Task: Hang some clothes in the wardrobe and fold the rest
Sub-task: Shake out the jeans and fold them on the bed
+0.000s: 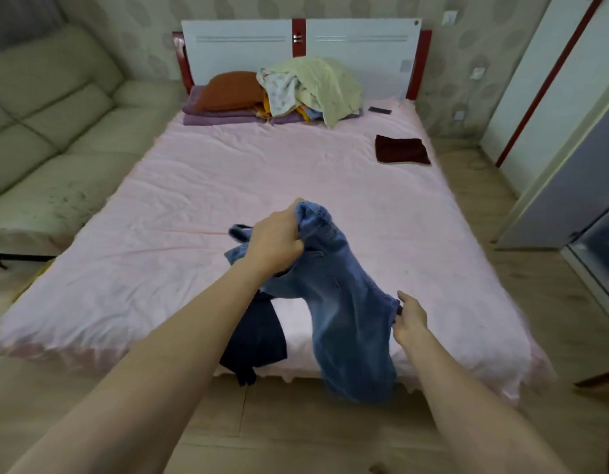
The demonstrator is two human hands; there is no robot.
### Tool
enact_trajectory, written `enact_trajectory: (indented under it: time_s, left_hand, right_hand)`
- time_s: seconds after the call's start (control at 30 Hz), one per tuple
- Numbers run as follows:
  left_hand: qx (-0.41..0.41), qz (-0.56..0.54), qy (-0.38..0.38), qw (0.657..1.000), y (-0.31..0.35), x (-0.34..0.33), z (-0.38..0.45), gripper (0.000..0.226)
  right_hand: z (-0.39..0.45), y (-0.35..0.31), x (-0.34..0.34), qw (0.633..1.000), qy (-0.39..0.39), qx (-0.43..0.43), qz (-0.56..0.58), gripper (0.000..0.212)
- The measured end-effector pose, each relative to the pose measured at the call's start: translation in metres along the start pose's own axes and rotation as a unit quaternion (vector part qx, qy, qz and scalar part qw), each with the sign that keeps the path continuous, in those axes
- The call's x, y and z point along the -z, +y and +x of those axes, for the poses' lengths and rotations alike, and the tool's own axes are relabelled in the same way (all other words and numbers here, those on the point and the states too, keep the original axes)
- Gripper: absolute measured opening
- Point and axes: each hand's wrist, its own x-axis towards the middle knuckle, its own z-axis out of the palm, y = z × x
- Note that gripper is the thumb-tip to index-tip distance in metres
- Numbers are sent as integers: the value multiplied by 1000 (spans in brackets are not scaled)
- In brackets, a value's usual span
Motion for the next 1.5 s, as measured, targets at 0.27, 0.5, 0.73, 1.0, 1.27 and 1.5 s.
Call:
enact_trajectory:
  time_s: [0.27,0.5,0.73,1.0,1.27,1.5]
  left_hand:
    - [90,9,-51,995,-21,-3,-25,29]
    - [-128,189,-138,964,-7,1,-31,18]
    - [-61,166,-246,953,-2,-4,-51,9]
    - [-60,66,-147,985,-7,-19,-55,17]
    - [56,-71,-132,987,-3,-27,-35,36]
    - [43,-371,48,926,49,-2,-18,30]
  right_hand:
    - [-50,21,54,968,-59,137,-201,23]
    - [-64,43,87,873,69,195,-441,28]
    - [-52,34,93,808,117,230,-530,20]
    - [-41,46,115,820,138,226,-508,11]
    - [-62,56,128,792,85,181,-577,22]
    - [-54,7,98,788,58,263,-554,15]
